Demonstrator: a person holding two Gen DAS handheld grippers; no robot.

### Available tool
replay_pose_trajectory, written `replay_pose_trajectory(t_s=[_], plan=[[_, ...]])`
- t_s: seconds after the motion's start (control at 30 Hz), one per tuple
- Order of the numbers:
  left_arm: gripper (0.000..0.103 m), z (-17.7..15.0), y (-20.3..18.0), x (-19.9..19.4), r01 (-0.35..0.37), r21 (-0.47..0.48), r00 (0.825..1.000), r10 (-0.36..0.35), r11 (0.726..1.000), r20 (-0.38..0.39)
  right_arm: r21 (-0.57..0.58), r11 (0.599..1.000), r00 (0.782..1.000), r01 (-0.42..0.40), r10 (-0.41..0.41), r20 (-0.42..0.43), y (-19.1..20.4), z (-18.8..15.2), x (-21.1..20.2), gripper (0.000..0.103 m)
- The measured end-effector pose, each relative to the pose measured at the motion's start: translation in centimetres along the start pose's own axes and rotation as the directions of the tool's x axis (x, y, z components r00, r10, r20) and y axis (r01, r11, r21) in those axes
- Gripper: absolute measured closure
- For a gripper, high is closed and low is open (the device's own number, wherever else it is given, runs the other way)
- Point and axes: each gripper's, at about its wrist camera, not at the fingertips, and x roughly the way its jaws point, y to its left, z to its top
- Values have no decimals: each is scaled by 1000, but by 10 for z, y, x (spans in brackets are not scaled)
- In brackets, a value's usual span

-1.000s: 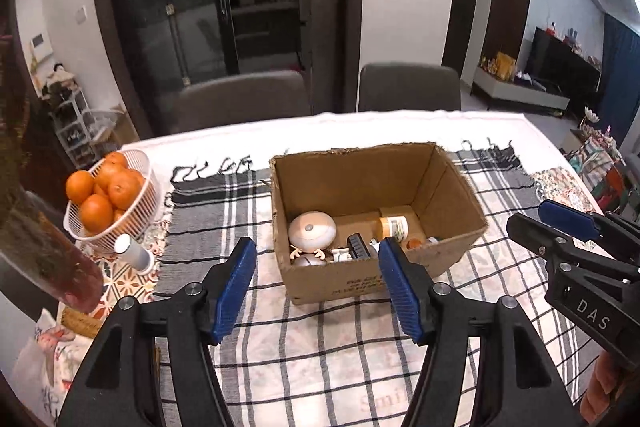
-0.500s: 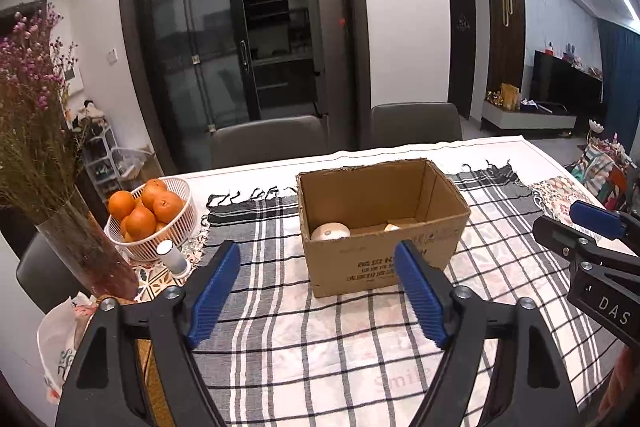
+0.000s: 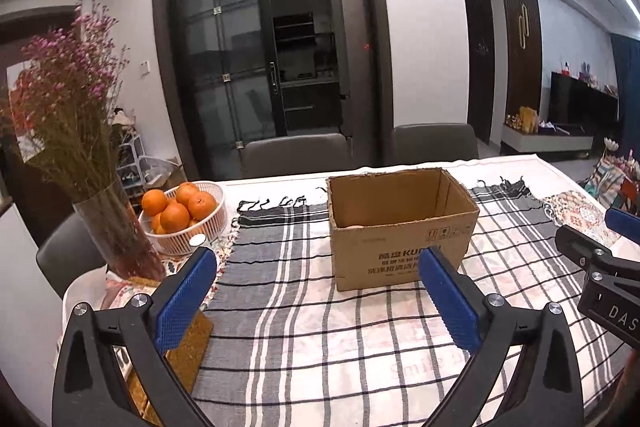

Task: Organize rigid objects

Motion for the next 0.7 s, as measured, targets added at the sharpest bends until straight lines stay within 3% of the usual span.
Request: replay_pose_trajectory(t_s=[0.2, 0.7], plan=[[0, -3, 4, -15, -42, 4, 999, 42, 999, 18, 0, 1000, 1000, -9, 9, 27, 1, -3, -12, 25], [0, -3, 10, -26, -17, -25, 999, 18, 1000, 33, 0, 1000, 998, -31, 31, 48, 5, -4, -25, 25]])
